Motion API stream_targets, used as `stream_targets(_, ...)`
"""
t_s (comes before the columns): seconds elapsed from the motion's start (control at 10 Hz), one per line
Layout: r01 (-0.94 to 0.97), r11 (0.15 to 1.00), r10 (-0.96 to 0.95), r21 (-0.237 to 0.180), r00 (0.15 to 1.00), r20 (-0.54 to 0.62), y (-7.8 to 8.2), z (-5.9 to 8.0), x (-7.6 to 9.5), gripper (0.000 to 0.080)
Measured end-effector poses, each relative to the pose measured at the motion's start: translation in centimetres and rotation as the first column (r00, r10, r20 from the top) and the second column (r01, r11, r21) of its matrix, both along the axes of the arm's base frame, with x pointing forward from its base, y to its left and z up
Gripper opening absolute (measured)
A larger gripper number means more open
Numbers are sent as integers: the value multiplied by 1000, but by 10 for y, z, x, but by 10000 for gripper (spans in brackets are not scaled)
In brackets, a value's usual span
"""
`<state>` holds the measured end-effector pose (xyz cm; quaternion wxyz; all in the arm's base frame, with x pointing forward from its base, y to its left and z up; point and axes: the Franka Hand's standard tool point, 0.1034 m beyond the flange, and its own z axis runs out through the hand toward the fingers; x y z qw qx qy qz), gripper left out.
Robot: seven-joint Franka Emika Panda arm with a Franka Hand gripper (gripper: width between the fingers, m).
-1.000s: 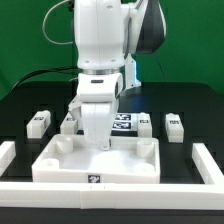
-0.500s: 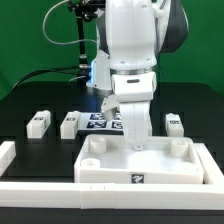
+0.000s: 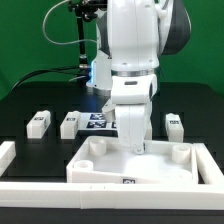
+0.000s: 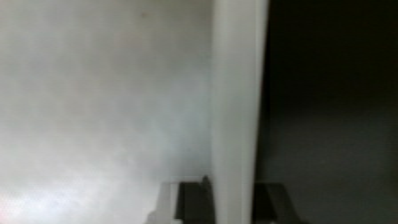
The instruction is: Assemble desk
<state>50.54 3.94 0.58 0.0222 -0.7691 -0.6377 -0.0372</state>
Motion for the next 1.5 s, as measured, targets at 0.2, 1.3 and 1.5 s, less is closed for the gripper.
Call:
stream_targets(0.2, -10, 1000, 10, -4, 1000, 1, 0, 0, 0, 46)
stream_targets(1.3, -165, 986, 166, -11, 985, 49, -4, 0, 12, 47)
stream_targets(1.5, -164, 986, 165, -11, 985, 48, -4, 0, 12, 47)
